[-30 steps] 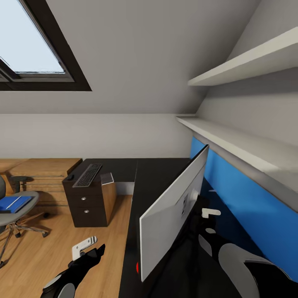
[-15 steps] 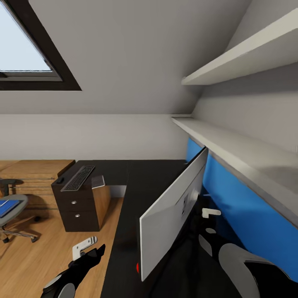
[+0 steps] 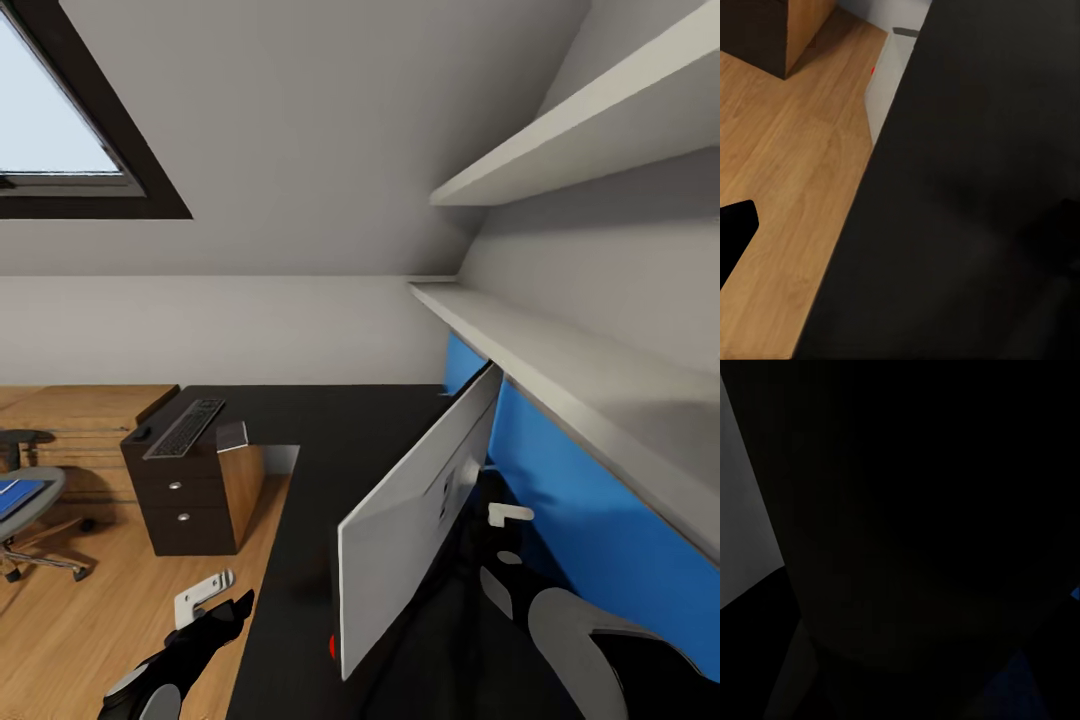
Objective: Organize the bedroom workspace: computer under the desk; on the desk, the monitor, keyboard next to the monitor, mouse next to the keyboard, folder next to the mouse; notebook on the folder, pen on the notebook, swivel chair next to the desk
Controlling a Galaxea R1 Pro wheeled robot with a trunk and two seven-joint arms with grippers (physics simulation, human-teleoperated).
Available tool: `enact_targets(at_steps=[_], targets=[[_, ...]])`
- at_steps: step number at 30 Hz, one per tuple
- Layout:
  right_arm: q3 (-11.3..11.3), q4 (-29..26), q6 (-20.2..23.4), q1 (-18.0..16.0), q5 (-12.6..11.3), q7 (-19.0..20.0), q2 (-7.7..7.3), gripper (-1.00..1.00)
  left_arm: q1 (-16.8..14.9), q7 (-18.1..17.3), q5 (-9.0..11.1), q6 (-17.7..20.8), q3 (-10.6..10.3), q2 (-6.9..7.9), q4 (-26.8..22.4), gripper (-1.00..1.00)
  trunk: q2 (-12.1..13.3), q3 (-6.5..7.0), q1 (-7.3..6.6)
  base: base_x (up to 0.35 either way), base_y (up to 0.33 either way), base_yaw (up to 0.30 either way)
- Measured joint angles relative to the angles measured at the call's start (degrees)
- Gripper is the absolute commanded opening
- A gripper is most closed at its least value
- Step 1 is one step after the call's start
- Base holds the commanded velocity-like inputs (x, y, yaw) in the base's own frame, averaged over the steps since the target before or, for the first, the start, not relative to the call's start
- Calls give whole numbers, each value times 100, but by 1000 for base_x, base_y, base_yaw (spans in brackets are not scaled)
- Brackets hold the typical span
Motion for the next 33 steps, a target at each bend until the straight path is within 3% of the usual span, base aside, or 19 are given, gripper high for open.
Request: enact_targets(at_steps=[33], targets=[[25, 1, 2, 0, 8, 1, 6, -100, 0, 0, 1, 1, 1, 0, -1, 100, 0, 0, -1, 3, -67, 0]])
